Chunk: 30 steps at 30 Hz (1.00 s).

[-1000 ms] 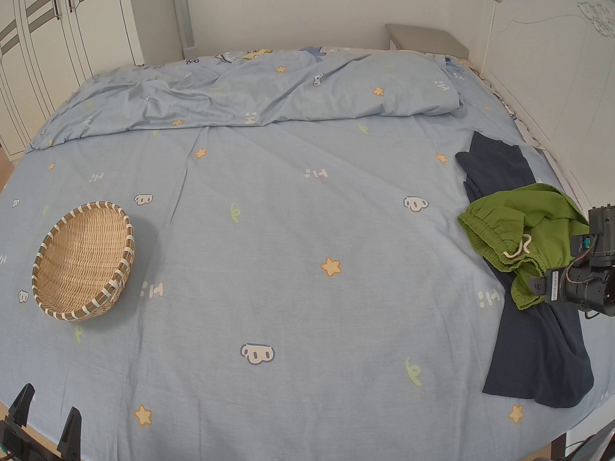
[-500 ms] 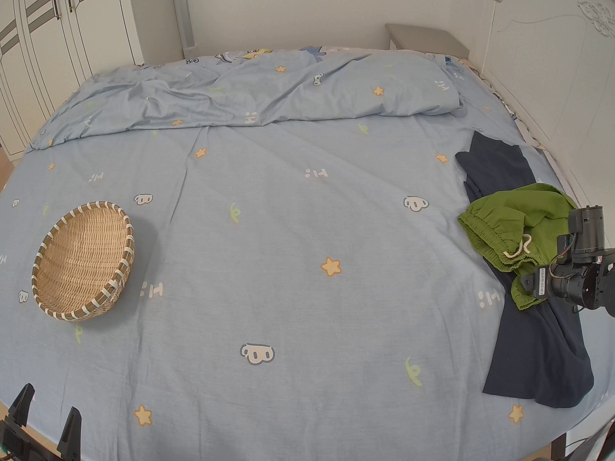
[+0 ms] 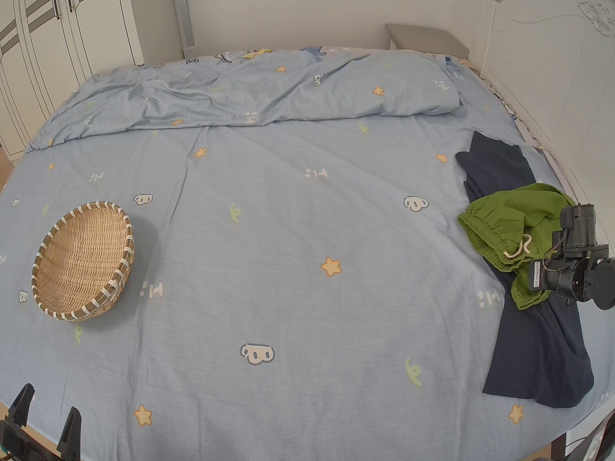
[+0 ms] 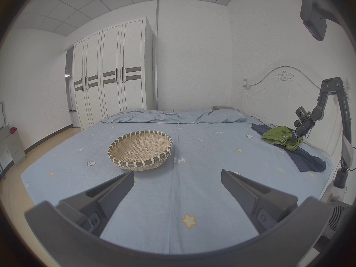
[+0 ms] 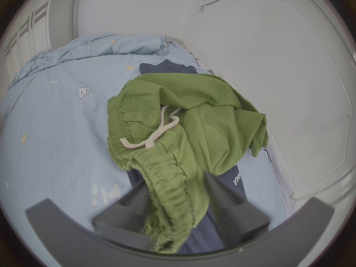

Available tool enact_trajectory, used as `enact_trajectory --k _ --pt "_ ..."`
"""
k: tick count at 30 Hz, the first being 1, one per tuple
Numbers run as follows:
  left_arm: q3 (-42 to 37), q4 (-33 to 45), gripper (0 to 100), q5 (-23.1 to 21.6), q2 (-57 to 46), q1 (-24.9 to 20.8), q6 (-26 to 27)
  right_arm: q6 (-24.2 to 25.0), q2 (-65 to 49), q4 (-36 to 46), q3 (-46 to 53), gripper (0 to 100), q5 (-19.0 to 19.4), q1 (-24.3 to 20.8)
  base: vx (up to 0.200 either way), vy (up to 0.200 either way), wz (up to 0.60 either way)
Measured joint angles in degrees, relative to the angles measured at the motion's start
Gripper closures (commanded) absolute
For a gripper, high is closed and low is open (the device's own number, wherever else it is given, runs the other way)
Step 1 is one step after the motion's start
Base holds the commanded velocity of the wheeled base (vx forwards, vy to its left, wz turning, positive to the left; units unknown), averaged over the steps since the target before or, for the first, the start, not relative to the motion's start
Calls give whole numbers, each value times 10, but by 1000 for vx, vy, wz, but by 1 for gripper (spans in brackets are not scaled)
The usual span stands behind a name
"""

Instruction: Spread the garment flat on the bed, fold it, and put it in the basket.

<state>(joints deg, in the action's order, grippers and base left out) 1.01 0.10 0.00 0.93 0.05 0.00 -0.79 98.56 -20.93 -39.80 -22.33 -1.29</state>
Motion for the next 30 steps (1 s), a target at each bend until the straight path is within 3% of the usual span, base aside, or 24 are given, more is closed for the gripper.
enact_trajectory --k 9,16,22,30 --pt "0 0 0 0 0 0 0 1 26 -6 -30 100 18 6 0 0 0" --pt "0 0 0 0 0 0 0 11 14 46 -56 100 39 -2 0 0 0" --pt "0 0 0 0 0 0 0 60 -35 170 -93 100 76 -26 0 0 0" --pt "0 0 0 0 0 0 0 154 -125 382 -186 100 184 -91 0 0 0"
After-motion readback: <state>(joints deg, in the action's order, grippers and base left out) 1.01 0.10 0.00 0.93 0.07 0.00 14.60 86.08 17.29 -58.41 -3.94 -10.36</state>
